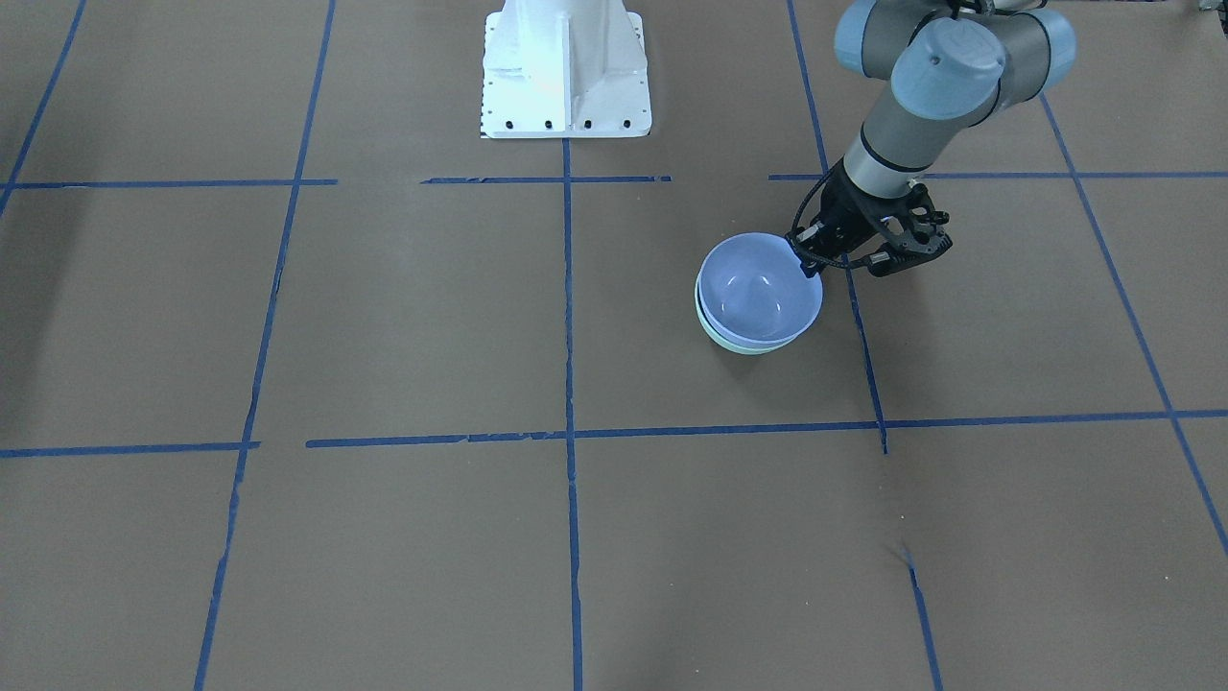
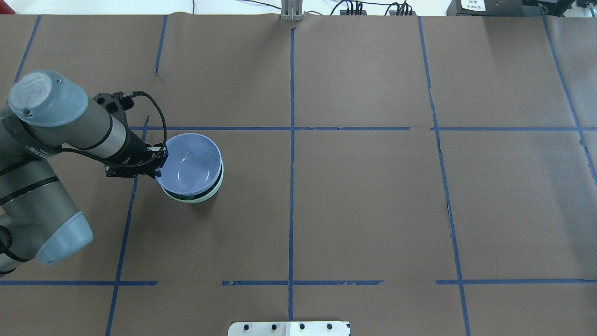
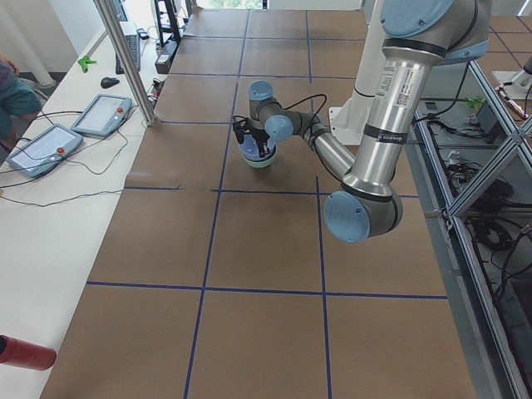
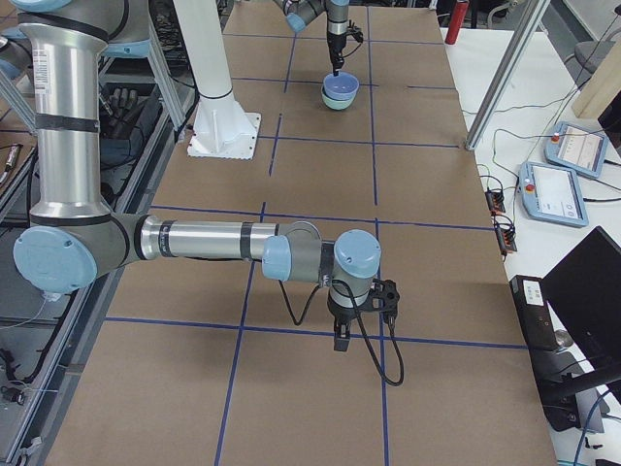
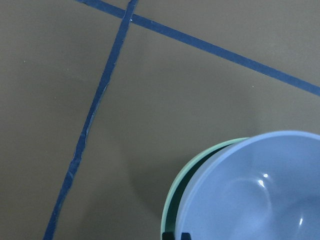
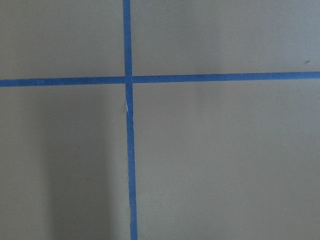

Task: Stack blue bowl on green bowl

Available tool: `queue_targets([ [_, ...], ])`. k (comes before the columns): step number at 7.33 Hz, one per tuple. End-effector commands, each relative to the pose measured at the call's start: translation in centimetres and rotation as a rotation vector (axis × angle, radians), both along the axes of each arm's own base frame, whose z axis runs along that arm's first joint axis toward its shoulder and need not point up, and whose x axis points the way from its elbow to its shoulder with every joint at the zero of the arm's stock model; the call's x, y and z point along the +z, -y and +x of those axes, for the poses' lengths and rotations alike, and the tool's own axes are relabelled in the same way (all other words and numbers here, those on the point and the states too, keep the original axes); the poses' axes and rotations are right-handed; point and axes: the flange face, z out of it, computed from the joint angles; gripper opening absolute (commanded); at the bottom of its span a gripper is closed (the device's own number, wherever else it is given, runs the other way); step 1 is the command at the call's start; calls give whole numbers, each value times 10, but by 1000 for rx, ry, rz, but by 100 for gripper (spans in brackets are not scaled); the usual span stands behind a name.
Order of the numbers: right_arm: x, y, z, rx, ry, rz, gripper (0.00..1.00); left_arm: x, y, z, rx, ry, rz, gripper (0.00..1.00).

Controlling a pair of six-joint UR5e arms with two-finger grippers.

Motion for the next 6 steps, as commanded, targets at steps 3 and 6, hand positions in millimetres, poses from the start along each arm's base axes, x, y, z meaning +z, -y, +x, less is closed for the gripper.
queue_targets([
  [3,0,0,0,0,0,-1,100,-16,-5,-13,0,-35,24,99],
  [6,0,0,0,1,0,-1,100,21,25,-105,77,28,262,100],
])
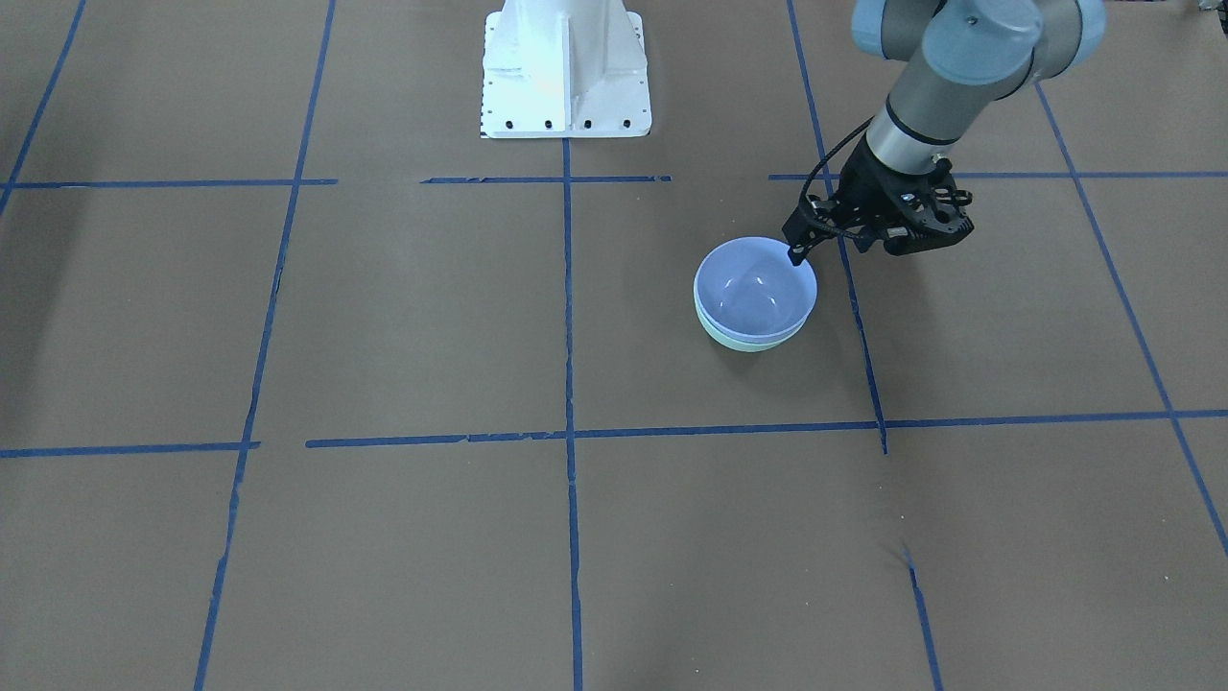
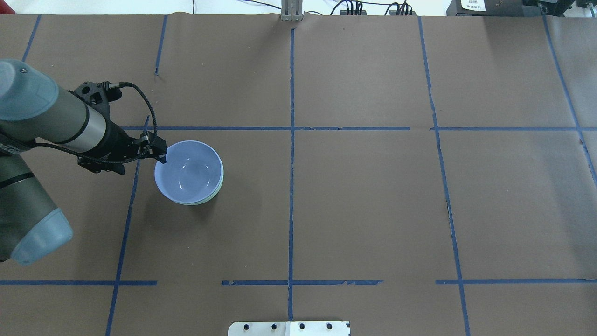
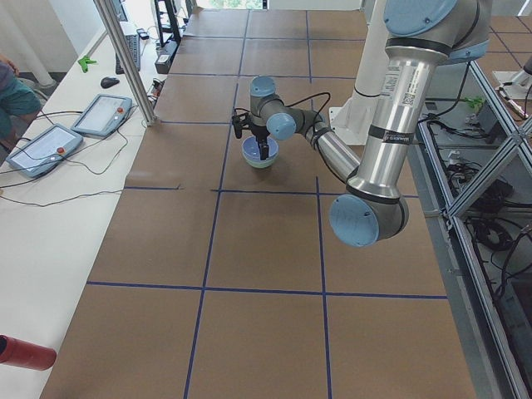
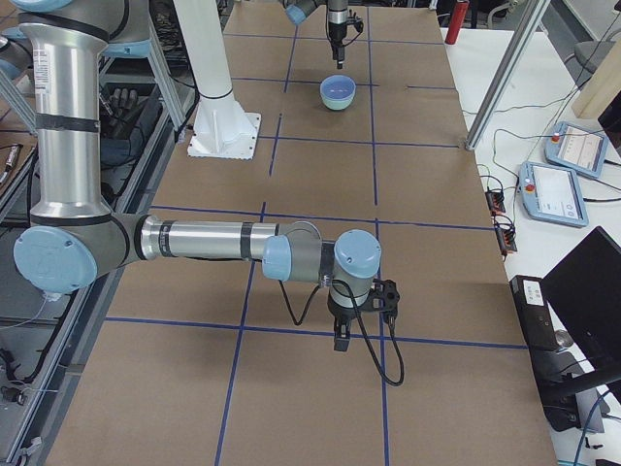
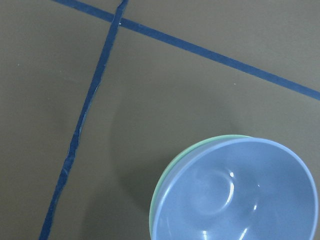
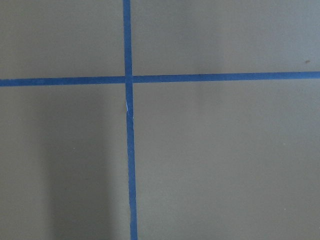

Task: Stack blue bowl on green bowl

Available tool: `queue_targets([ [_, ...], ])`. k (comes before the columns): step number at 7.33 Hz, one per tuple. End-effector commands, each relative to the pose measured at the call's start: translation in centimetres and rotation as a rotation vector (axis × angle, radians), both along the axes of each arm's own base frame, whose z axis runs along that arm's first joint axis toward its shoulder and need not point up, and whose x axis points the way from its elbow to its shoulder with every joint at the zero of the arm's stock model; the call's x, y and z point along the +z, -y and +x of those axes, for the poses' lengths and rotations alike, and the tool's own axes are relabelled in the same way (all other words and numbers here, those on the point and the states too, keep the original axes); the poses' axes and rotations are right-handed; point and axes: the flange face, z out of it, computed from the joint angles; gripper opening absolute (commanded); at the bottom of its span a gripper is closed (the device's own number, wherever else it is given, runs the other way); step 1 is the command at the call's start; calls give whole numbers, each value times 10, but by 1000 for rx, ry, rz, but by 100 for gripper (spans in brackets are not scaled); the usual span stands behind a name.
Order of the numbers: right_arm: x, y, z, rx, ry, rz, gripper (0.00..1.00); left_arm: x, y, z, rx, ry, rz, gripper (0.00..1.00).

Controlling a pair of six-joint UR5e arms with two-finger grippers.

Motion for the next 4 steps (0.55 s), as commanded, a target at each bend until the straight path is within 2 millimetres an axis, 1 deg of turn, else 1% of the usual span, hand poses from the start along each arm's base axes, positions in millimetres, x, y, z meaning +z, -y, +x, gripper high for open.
queue_targets([
  [1,0,0,0,0,0,-1,100,55,29,-108,81,63,164,100],
  [2,0,0,0,2,0,-1,100,92,37,-172,122,111,237,100],
  [3,0,0,0,0,0,-1,100,143,39,-237,158,186,291,100],
  [4,0,0,0,0,0,-1,100,199,31,-290,199,244,299,100],
])
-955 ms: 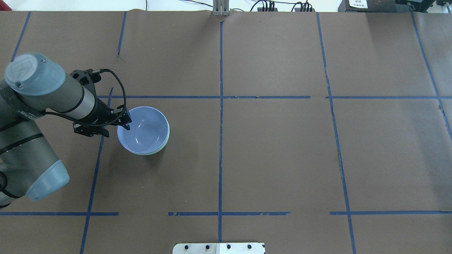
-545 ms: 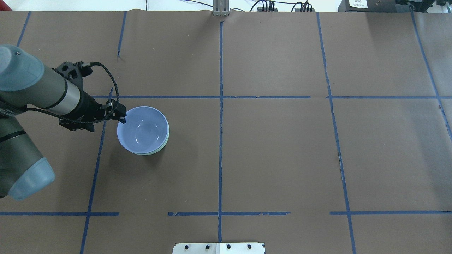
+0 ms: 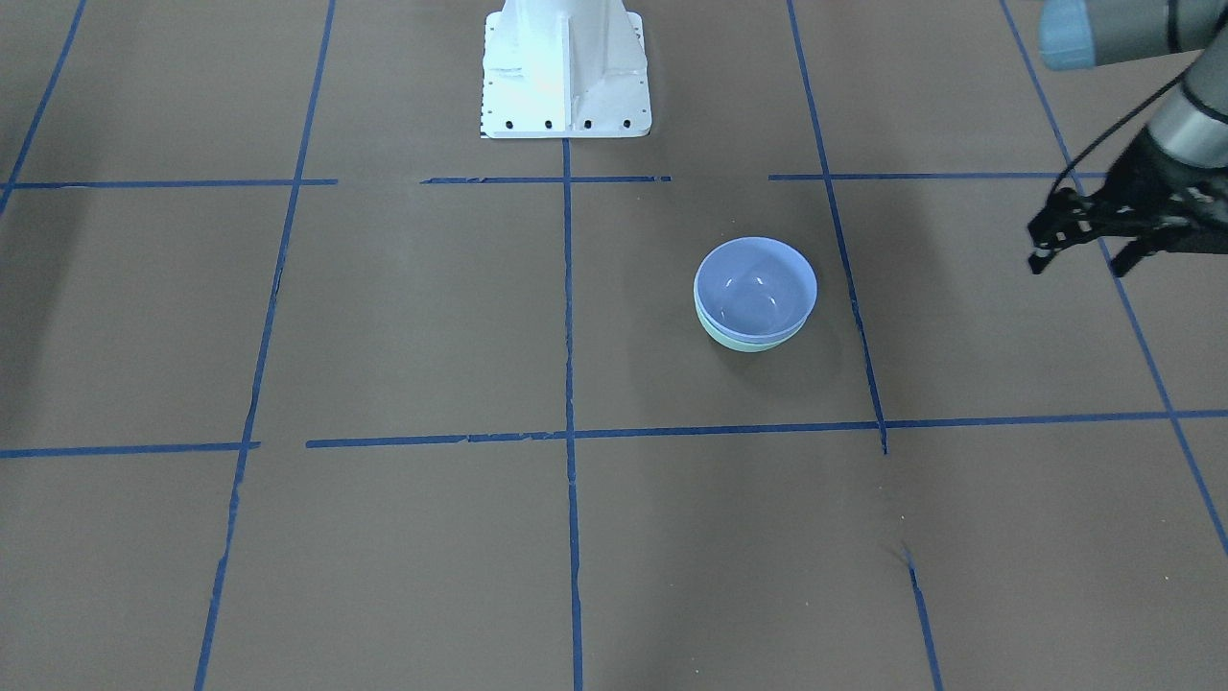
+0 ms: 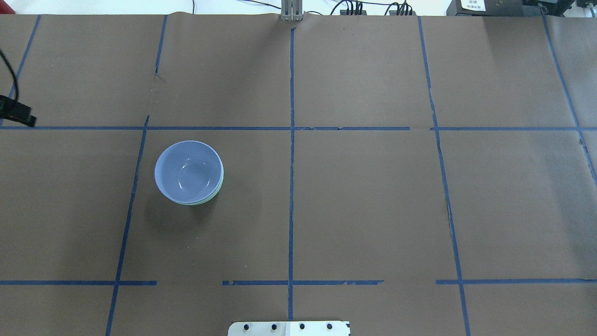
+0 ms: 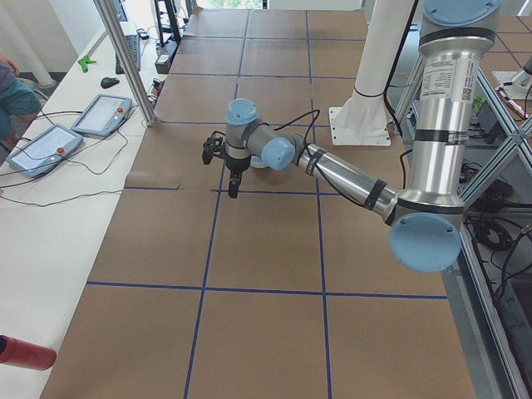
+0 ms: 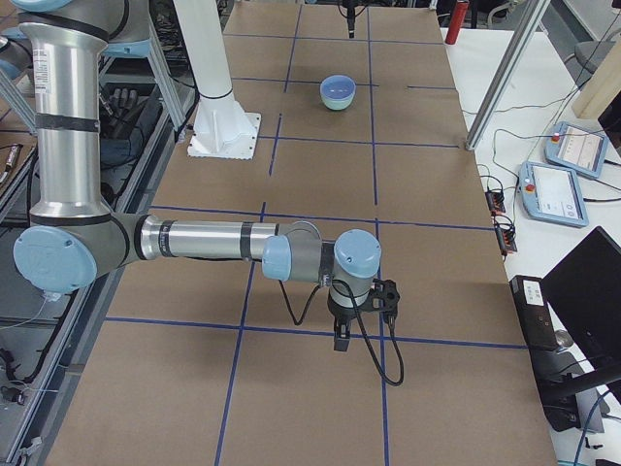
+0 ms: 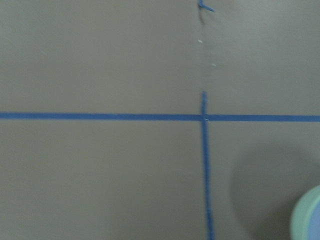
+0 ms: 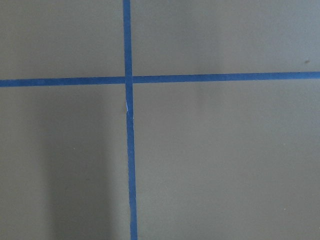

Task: Stack blue bowl on green bowl

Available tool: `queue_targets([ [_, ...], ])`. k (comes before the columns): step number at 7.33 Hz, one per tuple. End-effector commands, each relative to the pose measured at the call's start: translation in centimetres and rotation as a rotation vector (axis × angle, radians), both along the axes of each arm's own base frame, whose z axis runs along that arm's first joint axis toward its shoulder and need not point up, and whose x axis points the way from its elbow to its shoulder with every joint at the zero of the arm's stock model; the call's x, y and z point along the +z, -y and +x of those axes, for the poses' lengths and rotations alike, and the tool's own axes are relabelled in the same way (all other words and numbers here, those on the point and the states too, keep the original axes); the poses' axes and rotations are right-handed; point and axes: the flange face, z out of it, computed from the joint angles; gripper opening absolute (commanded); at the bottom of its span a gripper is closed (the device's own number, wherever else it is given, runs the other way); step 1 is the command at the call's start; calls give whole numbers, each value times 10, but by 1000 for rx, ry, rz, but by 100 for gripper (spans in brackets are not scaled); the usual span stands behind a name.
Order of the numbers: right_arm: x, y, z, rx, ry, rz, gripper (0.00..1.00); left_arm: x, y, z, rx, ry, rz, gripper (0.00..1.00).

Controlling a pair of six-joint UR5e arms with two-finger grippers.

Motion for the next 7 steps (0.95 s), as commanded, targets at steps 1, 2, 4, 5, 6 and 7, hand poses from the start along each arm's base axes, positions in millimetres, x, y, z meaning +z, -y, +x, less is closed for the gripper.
queue_targets([
  [1,0,0,0,-2,0,1,100,109,-21,-124,67,113,44,100],
  [2,0,0,0,-2,0,1,100,145,-29,-151,66,121,6,100],
  [4,0,0,0,-2,0,1,100,176,-52,-163,101,75,-18,100],
  [5,0,0,0,1,0,0,100,179,-59,-167,91,38,-38,100],
  [6,0,0,0,-2,0,1,100,182,-70,-166,89,-30,-55,100],
  [7,0,0,0,-1,0,0,100,180,-71,-166,88,-29,-44,100],
])
